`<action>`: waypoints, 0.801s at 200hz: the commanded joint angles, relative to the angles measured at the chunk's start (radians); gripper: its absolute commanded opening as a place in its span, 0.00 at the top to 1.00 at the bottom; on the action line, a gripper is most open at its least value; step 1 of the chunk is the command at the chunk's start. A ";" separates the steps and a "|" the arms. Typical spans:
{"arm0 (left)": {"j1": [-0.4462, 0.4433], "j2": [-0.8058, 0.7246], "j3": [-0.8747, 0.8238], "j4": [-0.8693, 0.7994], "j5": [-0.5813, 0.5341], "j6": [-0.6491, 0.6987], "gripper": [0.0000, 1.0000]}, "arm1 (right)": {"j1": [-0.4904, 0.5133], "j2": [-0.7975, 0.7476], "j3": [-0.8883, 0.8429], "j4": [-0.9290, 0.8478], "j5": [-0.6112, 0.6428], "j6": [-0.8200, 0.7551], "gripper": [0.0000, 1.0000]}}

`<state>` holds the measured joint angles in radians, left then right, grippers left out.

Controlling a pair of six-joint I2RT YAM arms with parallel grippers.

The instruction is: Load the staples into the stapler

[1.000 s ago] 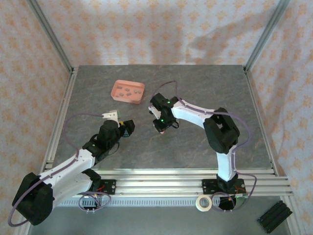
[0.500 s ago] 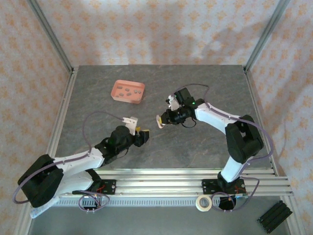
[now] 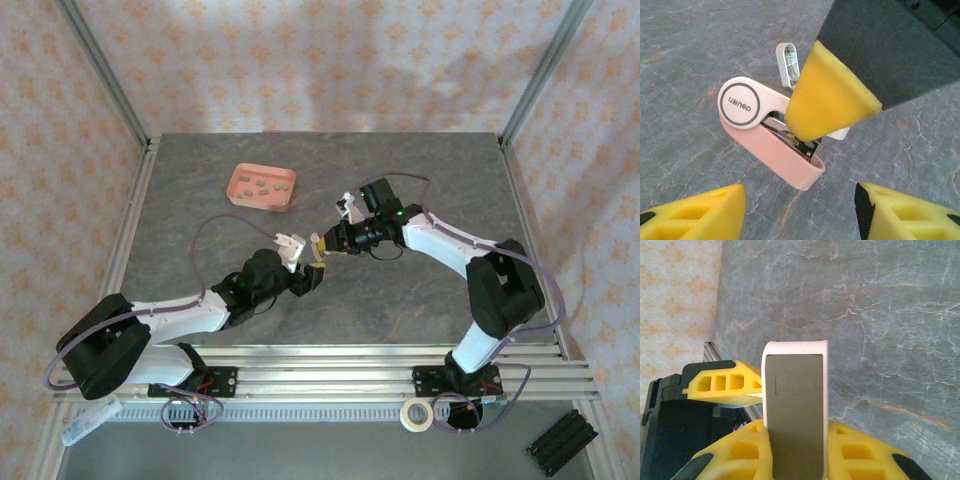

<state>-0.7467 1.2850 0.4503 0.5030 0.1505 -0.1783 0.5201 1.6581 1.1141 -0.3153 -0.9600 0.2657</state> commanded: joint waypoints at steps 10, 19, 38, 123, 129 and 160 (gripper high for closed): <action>-0.007 0.006 0.026 0.044 -0.019 0.033 0.40 | -0.008 -0.052 -0.026 0.039 -0.064 0.015 1.00; -0.008 0.006 0.024 0.045 -0.039 0.034 0.41 | -0.009 -0.059 -0.030 0.036 -0.069 0.014 1.00; -0.008 0.005 0.021 0.030 -0.090 0.037 0.42 | -0.015 -0.071 -0.033 0.023 -0.084 0.007 1.00; 0.019 -0.028 0.001 0.009 -0.265 0.057 0.42 | -0.027 -0.101 -0.026 -0.038 -0.125 -0.028 1.00; 0.025 -0.029 0.002 0.006 -0.268 0.055 0.42 | -0.028 -0.101 -0.025 -0.038 -0.128 -0.028 1.00; 0.050 -0.027 0.006 0.021 -0.158 0.071 0.40 | -0.029 -0.106 -0.022 -0.034 -0.097 -0.012 1.00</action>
<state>-0.7116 1.2739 0.4519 0.5186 -0.0574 -0.1398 0.4900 1.5864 1.0855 -0.3408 -1.0557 0.2581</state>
